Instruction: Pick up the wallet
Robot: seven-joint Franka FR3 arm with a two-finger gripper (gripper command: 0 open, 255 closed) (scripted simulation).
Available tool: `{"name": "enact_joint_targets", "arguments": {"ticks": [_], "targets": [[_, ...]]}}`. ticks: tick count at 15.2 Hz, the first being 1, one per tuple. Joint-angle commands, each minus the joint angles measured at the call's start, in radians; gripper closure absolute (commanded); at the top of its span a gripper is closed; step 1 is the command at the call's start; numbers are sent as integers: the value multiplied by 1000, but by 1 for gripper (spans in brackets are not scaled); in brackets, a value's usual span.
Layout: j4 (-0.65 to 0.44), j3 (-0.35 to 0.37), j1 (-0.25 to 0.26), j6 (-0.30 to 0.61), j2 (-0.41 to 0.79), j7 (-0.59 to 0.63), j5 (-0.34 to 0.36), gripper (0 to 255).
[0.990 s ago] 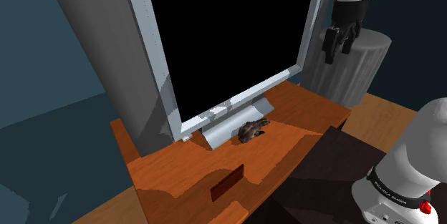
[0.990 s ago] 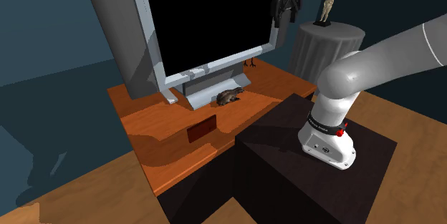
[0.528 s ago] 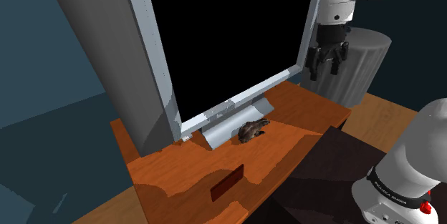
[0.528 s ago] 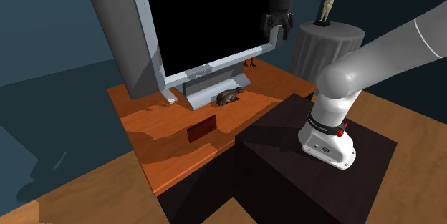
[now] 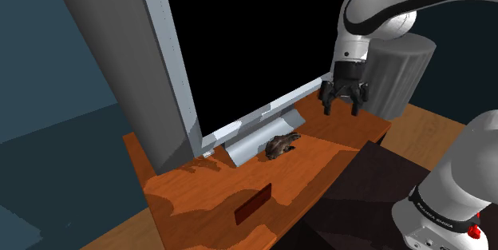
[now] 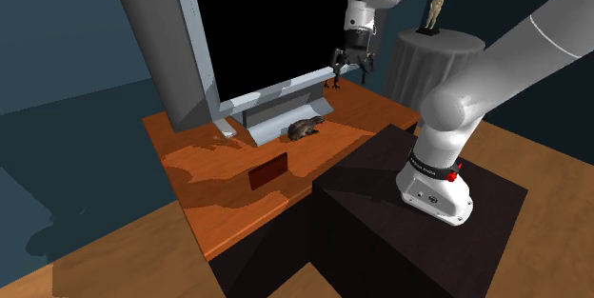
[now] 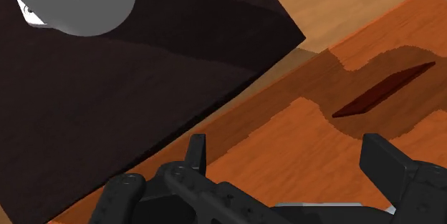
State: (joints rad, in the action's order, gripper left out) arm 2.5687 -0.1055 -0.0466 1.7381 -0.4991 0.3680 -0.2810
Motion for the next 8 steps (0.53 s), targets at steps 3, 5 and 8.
{"name": "enact_joint_targets", "arguments": {"ticks": [3, 5, 8], "targets": [[49, -11, 18, 106, 116, 51, -161, 0], [68, -16, 32, 157, 179, 60, -250, 0], [86, -21, 59, 226, 283, 55, -404, 0]]}}
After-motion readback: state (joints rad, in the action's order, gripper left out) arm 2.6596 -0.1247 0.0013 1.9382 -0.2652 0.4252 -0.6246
